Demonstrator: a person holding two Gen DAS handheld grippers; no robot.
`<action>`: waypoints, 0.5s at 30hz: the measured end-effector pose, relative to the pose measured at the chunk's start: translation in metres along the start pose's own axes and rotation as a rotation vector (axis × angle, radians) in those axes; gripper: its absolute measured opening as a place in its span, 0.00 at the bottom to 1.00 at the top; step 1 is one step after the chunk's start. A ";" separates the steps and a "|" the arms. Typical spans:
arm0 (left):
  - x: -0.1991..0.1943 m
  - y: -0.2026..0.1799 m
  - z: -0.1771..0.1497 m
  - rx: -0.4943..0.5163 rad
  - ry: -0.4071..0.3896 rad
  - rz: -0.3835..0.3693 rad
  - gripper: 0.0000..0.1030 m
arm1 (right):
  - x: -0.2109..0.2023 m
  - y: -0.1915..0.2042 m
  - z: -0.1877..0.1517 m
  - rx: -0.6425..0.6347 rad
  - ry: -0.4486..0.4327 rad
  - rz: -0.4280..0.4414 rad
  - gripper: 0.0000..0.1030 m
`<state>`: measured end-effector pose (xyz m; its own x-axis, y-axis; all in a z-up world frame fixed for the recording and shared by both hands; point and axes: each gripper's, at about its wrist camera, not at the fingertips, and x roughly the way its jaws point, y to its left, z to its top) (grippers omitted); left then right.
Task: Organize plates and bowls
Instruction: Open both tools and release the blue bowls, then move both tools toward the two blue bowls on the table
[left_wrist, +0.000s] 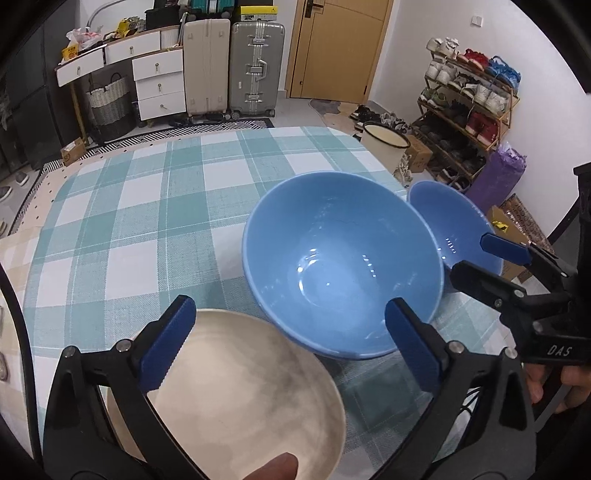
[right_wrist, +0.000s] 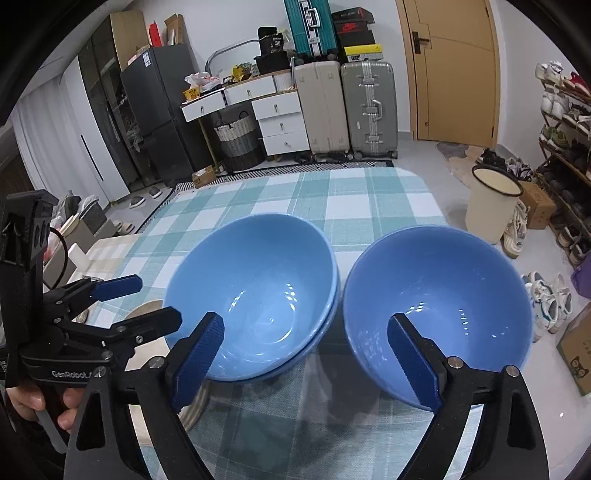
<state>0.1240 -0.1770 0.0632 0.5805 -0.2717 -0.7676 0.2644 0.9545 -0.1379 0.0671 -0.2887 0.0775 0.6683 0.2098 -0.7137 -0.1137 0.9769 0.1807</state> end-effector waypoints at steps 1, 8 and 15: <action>-0.002 -0.002 -0.001 -0.002 0.002 -0.011 0.99 | -0.004 -0.001 0.000 0.003 -0.008 -0.014 0.94; -0.012 -0.018 -0.008 -0.042 0.013 -0.046 0.99 | -0.038 -0.020 -0.006 0.045 -0.067 -0.047 0.97; -0.020 -0.043 -0.013 -0.055 0.006 -0.059 0.99 | -0.063 -0.044 -0.013 0.084 -0.102 -0.076 0.98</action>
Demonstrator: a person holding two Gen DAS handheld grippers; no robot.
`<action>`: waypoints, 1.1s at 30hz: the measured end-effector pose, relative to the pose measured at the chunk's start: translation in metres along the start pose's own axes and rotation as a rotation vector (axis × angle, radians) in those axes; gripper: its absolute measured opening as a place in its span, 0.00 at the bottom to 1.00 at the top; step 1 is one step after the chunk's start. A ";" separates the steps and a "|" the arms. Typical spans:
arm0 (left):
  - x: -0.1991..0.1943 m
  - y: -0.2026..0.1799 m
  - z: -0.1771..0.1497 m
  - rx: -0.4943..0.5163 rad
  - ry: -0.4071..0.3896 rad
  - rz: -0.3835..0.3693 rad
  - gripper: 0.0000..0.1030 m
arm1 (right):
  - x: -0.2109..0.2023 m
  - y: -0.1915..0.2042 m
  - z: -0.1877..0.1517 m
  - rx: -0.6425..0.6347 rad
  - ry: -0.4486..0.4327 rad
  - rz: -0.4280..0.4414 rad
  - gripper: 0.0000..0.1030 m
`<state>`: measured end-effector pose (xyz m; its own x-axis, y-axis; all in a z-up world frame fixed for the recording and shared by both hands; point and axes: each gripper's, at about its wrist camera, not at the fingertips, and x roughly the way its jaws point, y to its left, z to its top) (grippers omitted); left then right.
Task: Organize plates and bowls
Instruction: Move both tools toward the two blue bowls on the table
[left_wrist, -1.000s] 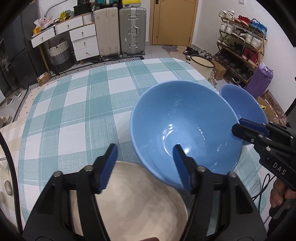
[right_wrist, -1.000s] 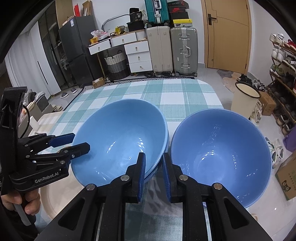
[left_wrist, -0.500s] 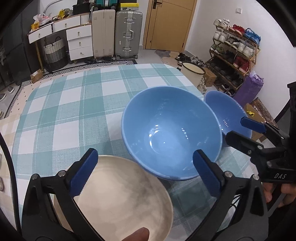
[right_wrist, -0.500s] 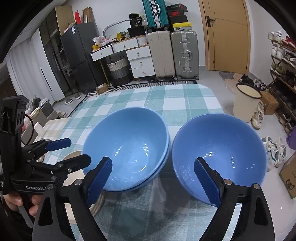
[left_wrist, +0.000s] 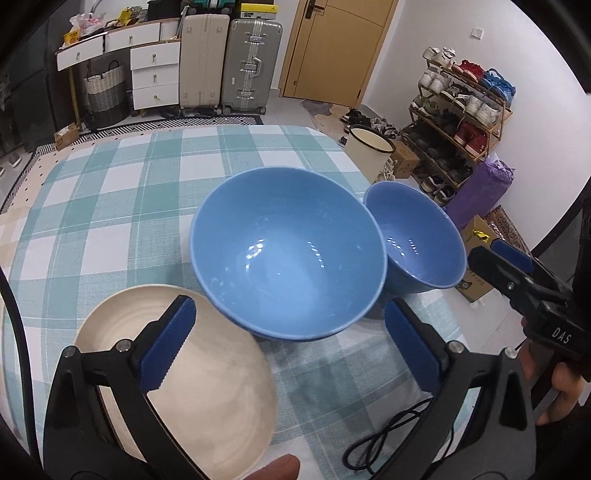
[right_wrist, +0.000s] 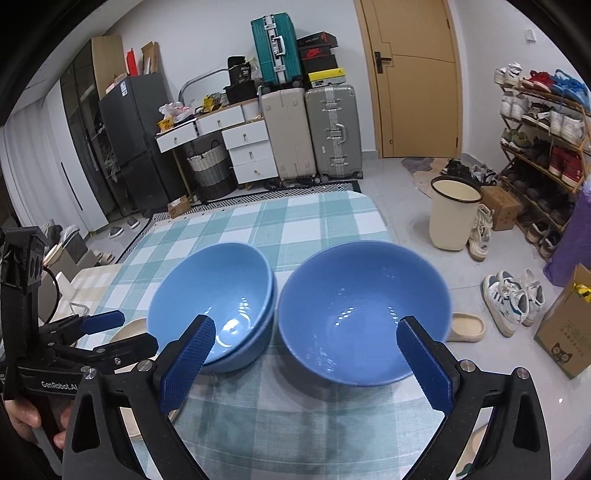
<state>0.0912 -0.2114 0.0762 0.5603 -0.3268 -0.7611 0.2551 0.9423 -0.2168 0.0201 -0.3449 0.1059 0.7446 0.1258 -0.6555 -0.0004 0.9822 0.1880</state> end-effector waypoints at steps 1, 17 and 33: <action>0.000 -0.004 -0.001 -0.001 0.001 -0.006 0.99 | -0.003 -0.004 -0.001 0.007 -0.002 -0.004 0.98; 0.026 -0.071 -0.012 0.057 0.105 -0.119 0.96 | -0.039 -0.073 -0.019 0.112 -0.026 -0.080 0.98; 0.048 -0.102 0.000 0.036 0.140 -0.256 0.69 | -0.035 -0.102 -0.031 0.186 -0.012 -0.131 0.98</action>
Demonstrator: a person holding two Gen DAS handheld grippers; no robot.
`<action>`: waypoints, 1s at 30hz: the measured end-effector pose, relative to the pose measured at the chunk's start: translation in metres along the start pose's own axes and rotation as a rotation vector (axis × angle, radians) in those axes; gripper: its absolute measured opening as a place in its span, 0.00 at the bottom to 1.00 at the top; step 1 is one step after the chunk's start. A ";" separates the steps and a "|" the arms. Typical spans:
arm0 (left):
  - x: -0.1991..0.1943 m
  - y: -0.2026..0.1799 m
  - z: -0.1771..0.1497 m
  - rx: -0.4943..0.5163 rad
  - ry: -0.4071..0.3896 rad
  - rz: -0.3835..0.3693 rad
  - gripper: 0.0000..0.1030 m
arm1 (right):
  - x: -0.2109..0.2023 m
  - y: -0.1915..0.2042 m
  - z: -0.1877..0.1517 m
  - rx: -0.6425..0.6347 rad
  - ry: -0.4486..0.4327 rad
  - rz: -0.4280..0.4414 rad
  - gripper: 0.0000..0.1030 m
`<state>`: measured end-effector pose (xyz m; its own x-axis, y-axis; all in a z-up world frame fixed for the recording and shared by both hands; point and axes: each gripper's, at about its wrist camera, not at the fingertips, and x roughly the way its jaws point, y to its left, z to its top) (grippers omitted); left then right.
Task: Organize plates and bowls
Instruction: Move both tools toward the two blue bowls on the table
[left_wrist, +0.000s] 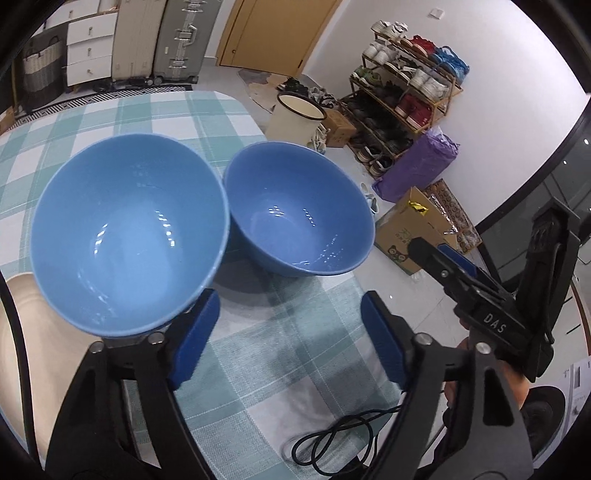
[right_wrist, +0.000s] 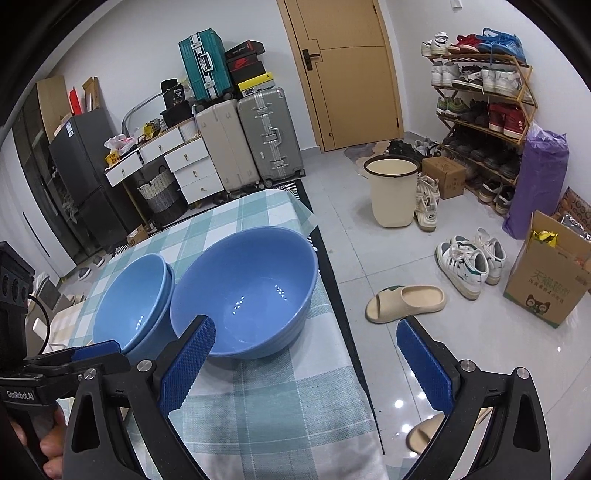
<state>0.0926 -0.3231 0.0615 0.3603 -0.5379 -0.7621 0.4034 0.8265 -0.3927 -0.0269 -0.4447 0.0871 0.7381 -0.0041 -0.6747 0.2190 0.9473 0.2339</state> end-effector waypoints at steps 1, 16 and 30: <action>0.003 -0.001 0.002 0.001 0.005 -0.002 0.66 | 0.002 0.000 0.000 0.001 0.003 -0.001 0.98; 0.040 -0.007 0.021 -0.031 0.029 0.050 0.58 | 0.039 -0.001 0.019 -0.047 0.043 0.035 0.83; 0.065 -0.001 0.029 -0.025 0.031 0.093 0.57 | 0.101 -0.001 0.031 -0.068 0.118 0.036 0.52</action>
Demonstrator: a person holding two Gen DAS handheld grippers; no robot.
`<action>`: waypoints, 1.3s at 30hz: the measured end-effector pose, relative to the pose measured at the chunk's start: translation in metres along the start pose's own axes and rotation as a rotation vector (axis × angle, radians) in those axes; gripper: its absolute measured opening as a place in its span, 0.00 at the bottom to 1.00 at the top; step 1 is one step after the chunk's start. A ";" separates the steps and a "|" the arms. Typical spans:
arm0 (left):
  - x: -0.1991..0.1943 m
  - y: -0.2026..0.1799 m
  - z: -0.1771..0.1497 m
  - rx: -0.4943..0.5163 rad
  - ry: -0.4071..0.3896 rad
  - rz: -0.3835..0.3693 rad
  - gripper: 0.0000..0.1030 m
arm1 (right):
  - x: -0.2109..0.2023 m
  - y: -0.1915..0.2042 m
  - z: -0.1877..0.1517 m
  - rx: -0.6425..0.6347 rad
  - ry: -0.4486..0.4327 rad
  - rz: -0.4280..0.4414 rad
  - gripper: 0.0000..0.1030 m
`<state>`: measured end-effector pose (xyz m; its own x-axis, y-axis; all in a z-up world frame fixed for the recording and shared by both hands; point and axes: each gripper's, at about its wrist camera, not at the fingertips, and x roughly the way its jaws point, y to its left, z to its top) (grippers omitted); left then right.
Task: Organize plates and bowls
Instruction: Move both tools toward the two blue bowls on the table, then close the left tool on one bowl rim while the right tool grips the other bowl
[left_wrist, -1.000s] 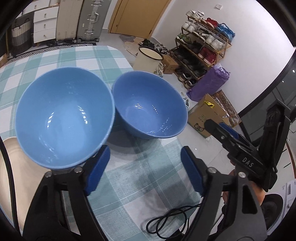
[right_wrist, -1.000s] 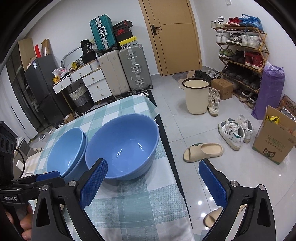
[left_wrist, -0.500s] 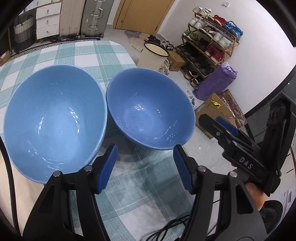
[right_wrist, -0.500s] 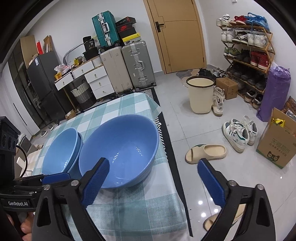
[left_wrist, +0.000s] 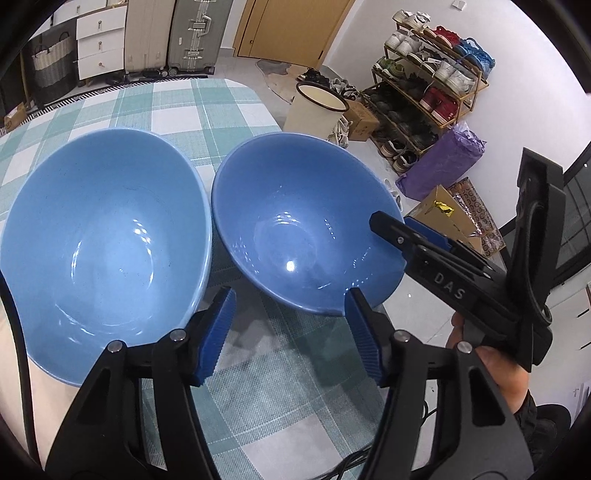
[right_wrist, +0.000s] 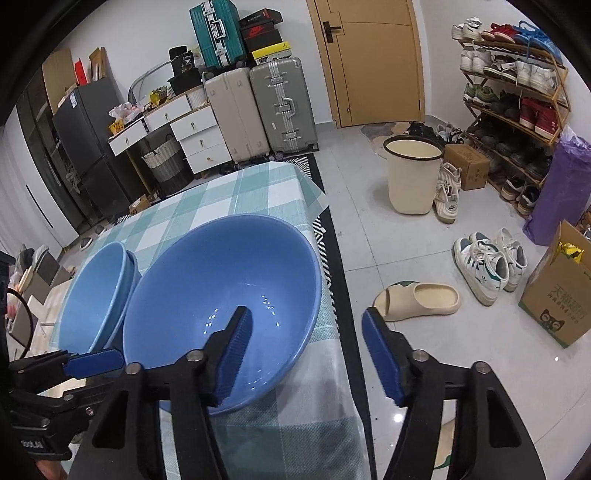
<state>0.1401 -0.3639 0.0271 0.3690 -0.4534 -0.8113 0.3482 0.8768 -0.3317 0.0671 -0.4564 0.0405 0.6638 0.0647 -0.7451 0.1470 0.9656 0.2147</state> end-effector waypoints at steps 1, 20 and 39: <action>0.001 0.000 0.001 0.000 0.000 0.001 0.57 | 0.002 -0.001 0.000 0.007 0.001 0.001 0.48; 0.002 -0.008 0.000 0.069 -0.033 0.067 0.34 | 0.010 0.000 0.002 -0.010 -0.020 -0.023 0.14; -0.029 -0.025 -0.001 0.144 -0.090 0.040 0.34 | -0.036 0.000 -0.004 -0.024 -0.094 -0.061 0.14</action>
<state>0.1198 -0.3722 0.0588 0.4581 -0.4371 -0.7740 0.4490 0.8653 -0.2228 0.0403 -0.4575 0.0651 0.7199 -0.0175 -0.6939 0.1723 0.9729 0.1543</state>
